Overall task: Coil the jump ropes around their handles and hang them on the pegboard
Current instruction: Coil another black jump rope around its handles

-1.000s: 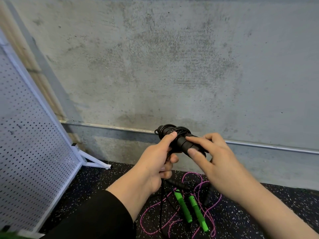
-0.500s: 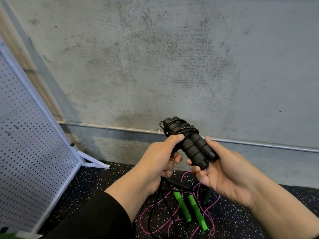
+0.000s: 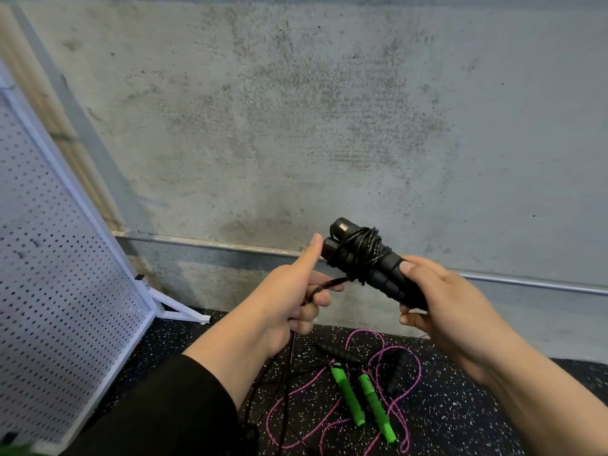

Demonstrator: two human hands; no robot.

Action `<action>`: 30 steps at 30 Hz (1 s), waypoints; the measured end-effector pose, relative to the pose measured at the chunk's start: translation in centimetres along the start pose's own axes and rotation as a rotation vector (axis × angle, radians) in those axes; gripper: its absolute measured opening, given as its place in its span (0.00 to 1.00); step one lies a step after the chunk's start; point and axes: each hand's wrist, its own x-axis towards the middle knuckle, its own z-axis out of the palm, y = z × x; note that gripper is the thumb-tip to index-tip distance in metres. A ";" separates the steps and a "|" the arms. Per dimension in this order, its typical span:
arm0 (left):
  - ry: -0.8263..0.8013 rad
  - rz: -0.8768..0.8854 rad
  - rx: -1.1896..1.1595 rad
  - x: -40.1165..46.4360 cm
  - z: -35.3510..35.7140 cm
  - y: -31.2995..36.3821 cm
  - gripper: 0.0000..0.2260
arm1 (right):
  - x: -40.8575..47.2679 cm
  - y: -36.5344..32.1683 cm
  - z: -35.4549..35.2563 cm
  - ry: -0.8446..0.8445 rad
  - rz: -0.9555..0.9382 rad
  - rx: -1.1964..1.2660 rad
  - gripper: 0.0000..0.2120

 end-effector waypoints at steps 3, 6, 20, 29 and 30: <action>-0.015 -0.010 -0.103 0.2 0.3 -0.1 0.41 | 0.2 0.1 0.4 0.007 -0.104 -0.154 0.12; -0.071 -0.030 -0.174 0.2 0.5 -0.2 0.40 | 0.8 0.4 0.5 0.007 -0.198 -0.405 0.15; -0.023 0.091 -0.194 0.1 1.0 -0.5 0.23 | -0.3 0.9 2.0 -0.036 -0.269 -0.436 0.21; -0.048 0.114 -0.118 -0.1 1.4 -0.7 0.20 | -0.7 0.2 1.1 0.028 -0.163 -0.424 0.09; -0.047 0.122 -0.116 -0.1 1.5 -0.8 0.20 | -0.6 0.4 1.2 0.083 -0.223 -0.502 0.10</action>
